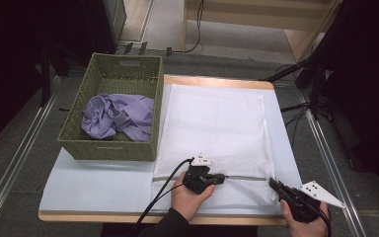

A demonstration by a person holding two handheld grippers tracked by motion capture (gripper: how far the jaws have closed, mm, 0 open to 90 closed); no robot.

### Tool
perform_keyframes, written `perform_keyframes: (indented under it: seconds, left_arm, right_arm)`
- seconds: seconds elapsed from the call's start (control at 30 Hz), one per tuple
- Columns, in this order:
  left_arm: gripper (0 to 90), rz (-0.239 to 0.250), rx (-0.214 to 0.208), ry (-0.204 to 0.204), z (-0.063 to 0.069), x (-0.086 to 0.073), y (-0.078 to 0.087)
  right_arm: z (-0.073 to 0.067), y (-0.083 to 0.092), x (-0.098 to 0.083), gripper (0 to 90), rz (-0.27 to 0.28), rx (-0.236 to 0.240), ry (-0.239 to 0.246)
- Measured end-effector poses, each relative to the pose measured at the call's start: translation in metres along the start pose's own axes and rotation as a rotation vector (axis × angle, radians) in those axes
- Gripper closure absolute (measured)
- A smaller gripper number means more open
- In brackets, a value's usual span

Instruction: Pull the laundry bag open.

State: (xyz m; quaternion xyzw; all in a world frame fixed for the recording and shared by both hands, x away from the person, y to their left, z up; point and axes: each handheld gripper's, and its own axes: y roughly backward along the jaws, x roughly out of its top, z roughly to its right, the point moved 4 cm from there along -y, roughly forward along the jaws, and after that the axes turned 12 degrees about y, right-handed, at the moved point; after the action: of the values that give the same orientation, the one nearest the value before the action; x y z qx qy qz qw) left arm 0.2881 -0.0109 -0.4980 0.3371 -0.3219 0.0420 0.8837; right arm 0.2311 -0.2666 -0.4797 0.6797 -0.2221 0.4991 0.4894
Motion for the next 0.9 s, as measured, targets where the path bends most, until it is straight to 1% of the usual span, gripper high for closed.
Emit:
perform_keyframes:
  seconds: [0.17,0.3,0.33,0.47,0.5,0.63,0.7,0.9]
  left_arm:
    - [88.1,0.004,0.0,-0.002,0.0,-0.001,0.002]
    - [88.1,0.009,0.007,0.006,-0.003,-0.002,0.005]
    - [88.1,0.009,0.003,0.011,-0.004,-0.002,0.006]
    - [88.0,0.015,0.014,0.006,-0.006,-0.002,0.009]
    - [88.1,0.014,0.011,0.008,-0.006,-0.002,0.009]
    - [88.1,0.026,0.022,0.014,-0.009,-0.002,0.013]
    - [88.1,0.033,0.016,0.02,-0.01,-0.002,0.014]
    - [88.1,0.044,0.025,0.023,-0.013,-0.002,0.02]
  right_arm:
    - [0.0,0.0,0.0,88.4,-0.002,-0.005,-0.002]
    - [0.001,0.001,0.0,88.5,-0.003,-0.005,-0.002]
    - [0.001,0.001,0.0,88.5,-0.004,-0.007,-0.001]
    - [0.0,0.0,0.0,88.4,-0.003,-0.005,-0.001]
    - [0.0,0.001,0.0,88.5,-0.004,-0.011,0.002]
    - [0.001,0.001,0.0,88.4,-0.002,-0.007,0.001]
    - [0.001,0.001,0.0,88.4,-0.002,-0.008,0.0]
    - [0.001,0.001,0.0,88.4,-0.002,-0.011,0.001]
